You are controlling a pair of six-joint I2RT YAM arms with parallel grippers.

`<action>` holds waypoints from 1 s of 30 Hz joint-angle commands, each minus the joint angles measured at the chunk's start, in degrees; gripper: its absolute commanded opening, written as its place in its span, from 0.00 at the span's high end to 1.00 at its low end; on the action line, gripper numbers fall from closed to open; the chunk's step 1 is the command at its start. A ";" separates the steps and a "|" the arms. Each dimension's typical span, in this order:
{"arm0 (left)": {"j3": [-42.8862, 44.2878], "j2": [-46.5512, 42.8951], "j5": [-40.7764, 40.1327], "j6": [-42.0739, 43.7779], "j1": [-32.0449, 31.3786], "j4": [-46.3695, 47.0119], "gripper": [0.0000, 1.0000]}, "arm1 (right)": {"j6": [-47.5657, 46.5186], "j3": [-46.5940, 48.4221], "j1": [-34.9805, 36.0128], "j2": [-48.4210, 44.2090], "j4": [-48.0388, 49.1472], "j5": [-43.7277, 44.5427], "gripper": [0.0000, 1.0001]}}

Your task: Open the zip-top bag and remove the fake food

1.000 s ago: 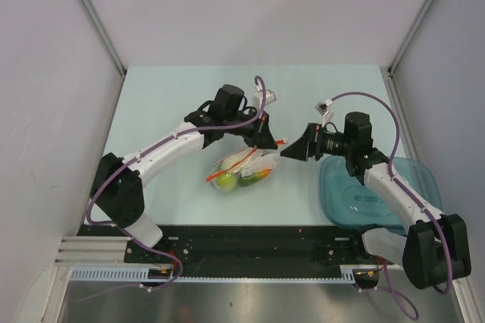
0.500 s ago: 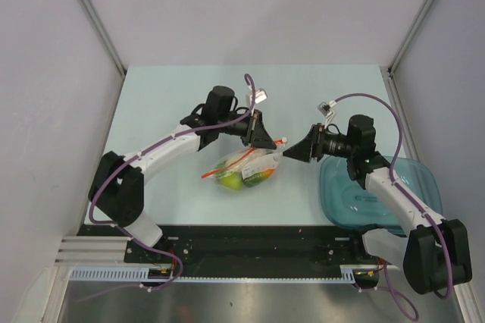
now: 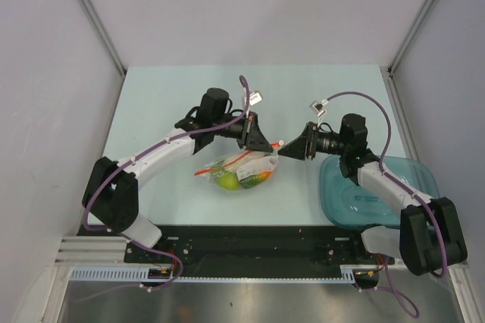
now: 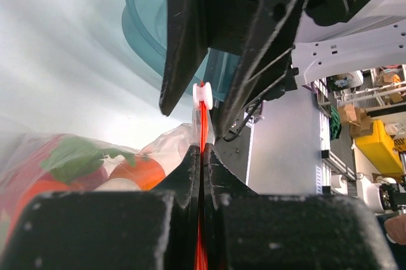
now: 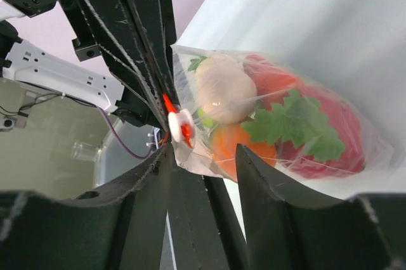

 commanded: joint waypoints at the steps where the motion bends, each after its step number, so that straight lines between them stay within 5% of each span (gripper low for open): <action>1: 0.59 -3.01 4.01 -1.03 0.97 3.44 1.00 | 2.92 0.04 1.34 2.06 8.69 -0.44 0.55; 6: 0.95 -2.57 5.15 -1.03 0.89 2.92 1.00 | 4.93 0.66 2.40 3.91 11.59 -0.52 0.59; 10: 1.74 -2.22 5.51 -0.33 1.15 1.42 1.00 | 4.51 1.36 3.28 4.79 12.13 -0.88 0.50; 12: 1.92 -2.05 5.51 -0.07 1.32 1.16 1.00 | 4.33 1.28 3.37 5.23 11.60 -0.87 0.63; 13: 2.26 -2.05 5.25 -0.07 1.41 0.98 1.00 | 4.94 1.19 3.37 5.41 12.04 -1.05 0.84; 16: 3.49 -1.96 3.40 0.19 1.85 -0.51 0.98 | 5.56 0.22 3.54 4.88 12.83 -0.61 1.00; 20: 5.25 -2.22 0.15 1.42 1.85 -1.92 0.51 | 6.87 0.92 3.63 4.79 13.00 -0.43 1.00; 21: 5.78 -1.96 -0.20 1.69 1.76 -2.53 0.46 | 7.31 1.18 3.72 5.05 13.53 -0.52 1.00; 24: 7.80 -0.65 -0.82 2.04 1.68 -2.89 0.40 | 8.54 1.80 3.89 5.58 14.06 -0.87 1.00; 30: 9.65 0.85 -2.93 3.80 0.10 -3.06 0.48 | 13.45 2.07 3.81 7.51 17.56 -3.50 1.00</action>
